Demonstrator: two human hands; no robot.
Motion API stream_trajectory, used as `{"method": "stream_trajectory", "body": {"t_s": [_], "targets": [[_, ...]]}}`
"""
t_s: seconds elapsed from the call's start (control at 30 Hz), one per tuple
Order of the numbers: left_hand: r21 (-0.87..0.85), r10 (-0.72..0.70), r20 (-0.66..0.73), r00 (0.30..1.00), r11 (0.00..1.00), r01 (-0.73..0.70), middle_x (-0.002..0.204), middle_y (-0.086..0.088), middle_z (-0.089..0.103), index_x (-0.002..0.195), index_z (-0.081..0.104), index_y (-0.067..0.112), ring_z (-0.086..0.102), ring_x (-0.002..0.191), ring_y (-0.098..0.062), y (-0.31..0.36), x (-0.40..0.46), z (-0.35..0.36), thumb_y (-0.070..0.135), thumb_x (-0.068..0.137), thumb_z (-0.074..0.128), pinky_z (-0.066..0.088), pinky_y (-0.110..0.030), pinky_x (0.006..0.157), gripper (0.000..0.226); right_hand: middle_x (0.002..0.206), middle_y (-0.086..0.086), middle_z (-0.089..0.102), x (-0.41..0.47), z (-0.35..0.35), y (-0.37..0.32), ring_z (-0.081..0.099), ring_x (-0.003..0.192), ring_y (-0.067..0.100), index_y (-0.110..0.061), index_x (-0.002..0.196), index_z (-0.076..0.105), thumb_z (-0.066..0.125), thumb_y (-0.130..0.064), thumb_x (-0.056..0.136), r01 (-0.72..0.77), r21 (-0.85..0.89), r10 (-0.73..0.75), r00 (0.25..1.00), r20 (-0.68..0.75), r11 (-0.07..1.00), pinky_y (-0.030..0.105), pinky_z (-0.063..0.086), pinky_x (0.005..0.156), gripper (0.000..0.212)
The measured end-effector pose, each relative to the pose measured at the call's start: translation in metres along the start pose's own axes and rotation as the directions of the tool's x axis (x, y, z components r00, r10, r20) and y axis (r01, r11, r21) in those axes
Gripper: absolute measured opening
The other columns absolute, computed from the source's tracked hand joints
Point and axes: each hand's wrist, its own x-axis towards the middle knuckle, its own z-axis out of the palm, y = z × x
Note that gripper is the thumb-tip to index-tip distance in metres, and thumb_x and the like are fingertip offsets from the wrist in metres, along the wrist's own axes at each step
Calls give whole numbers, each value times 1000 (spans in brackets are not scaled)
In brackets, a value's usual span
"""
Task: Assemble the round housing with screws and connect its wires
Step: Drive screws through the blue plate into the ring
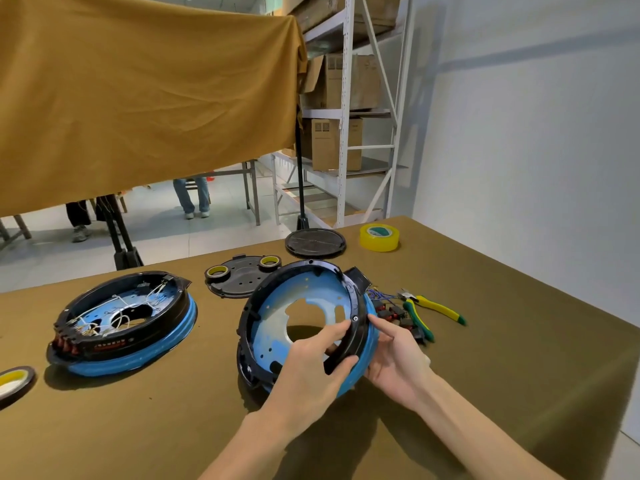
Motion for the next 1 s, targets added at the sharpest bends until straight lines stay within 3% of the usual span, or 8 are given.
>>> {"method": "stream_trajectory", "body": {"t_s": [0.1, 0.3, 0.4, 0.5, 0.67, 0.83, 0.93, 1.0], "targets": [[29, 15, 25, 1000, 999, -15, 124, 21, 66, 149, 51, 28, 58, 112, 14, -3, 1, -3, 15, 93, 75, 42, 0, 92, 62, 132, 27, 64, 2, 2, 5, 64, 121, 47, -3, 130, 68, 61, -32, 98, -29, 51, 28, 999, 20, 998, 50, 59, 92, 43], [155, 0, 80, 997, 988, -12, 123, 23, 66, 147, 52, 33, 53, 106, 23, -16, 2, -15, 24, 96, 71, 40, 3, 91, 55, 125, 27, 68, 11, 9, 18, 71, 108, 39, -1, 135, 61, 53, -28, 103, -146, 76, 148, 989, -29, 986, 47, 62, 83, 42], [163, -9, 94, 996, 987, -6, 117, 32, 63, 144, 52, 38, 56, 108, 18, -25, -5, -20, 24, 96, 71, 42, 0, 91, 54, 127, 21, 69, 17, 9, 17, 72, 111, 32, -8, 133, 63, 54, -31, 105, -127, -285, 73, 979, -193, 950, 44, 62, 86, 37], [214, -33, 99, 995, 977, 11, 122, 33, 63, 143, 54, 41, 60, 109, 9, -33, -14, -23, 29, 96, 71, 50, -9, 93, 52, 113, 11, 74, 16, -1, 3, 75, 97, 21, -6, 140, 57, 64, -34, 100, -94, -708, -111, 965, -238, 700, 33, 62, 84, 49], [309, -62, 108, 992, 951, 26, 123, 30, 67, 140, 57, 42, 61, 111, 5, -43, -27, -21, 36, 97, 69, 48, -11, 94, 46, 113, -8, 70, 13, -2, 4, 66, 103, 9, -22, 137, 63, 58, -47, 101, -140, -877, -79, 977, -198, 461, 25, 57, 84, 44], [445, 9, 86, 996, 894, -46, 114, 23, 73, 132, 66, 38, 64, 101, -2, -48, -32, -32, 41, 91, 75, 41, -15, 94, 42, 106, -14, 70, 19, 18, 18, 66, 91, 3, -34, 105, 70, 55, -59, 98, -88, -858, -101, 982, -160, 506, 18, 50, 70, 30], [520, 75, 71, 995, 848, -101, 105, 22, 75, 119, 73, 35, 65, 96, -2, -58, -35, -51, 53, 87, 72, 44, -29, 100, 37, 96, -12, 71, 29, 24, 33, 65, 78, -3, -31, 94, 69, 63, -50, 96, -56, -845, -161, 973, -166, 532, 13, 46, 62, 20], [535, 93, 46, 995, 839, -103, 99, 22, 75, 112, 76, 34, 62, 92, 2, -66, -40, -62, 67, 87, 61, 40, -28, 100, 44, 91, -16, 69, 38, 26, 33, 63, 79, -2, -31, 89, 68, 64, -42, 97, -68, -828, -163, 968, -189, 557, 16, 44, 64, 14]]}}
